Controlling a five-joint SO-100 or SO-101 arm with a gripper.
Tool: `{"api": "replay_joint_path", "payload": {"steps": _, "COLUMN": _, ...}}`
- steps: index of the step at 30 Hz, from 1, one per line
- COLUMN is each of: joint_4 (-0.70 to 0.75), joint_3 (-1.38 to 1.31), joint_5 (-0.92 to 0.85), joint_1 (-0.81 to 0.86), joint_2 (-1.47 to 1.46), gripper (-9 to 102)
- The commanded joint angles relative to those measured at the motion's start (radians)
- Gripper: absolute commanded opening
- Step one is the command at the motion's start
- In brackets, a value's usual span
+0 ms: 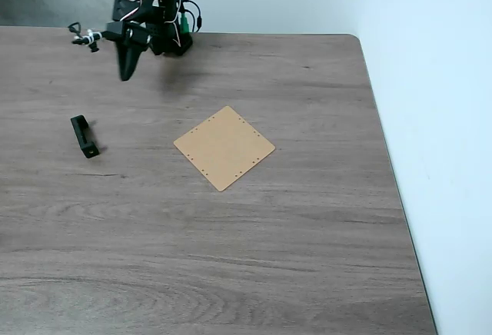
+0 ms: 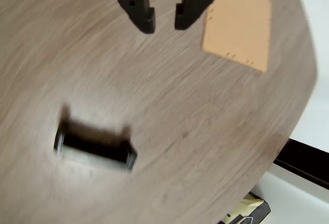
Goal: Grasp a black block and then place it on the board.
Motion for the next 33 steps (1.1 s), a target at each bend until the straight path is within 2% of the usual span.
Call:
{"api": "replay_joint_path", "payload": {"steps": 1, "joint_4": -0.026, "joint_3": -0.109, "joint_5": -0.126, "joint_1": 0.041, "joint_2": -0.08, "gripper": 4}}
{"api": "replay_joint_path", "payload": {"steps": 9, "joint_4": -0.077, "joint_3": -0.279, "joint_5": -0.419, "joint_1": 0.149, "joint_2": -0.348, "gripper": 8}}
{"api": "replay_joint_path", "payload": {"steps": 26, "joint_4": 0.017, "joint_3": -0.598, "joint_5": -0.992, "joint_1": 0.224, "joint_2": -0.739, "gripper": 24}}
{"api": "replay_joint_path", "payload": {"steps": 33, "joint_4": 0.057, "joint_3": -0.696, "joint_5": -1.189, "joint_1": 0.256, "joint_2": -0.844, "gripper": 26}}
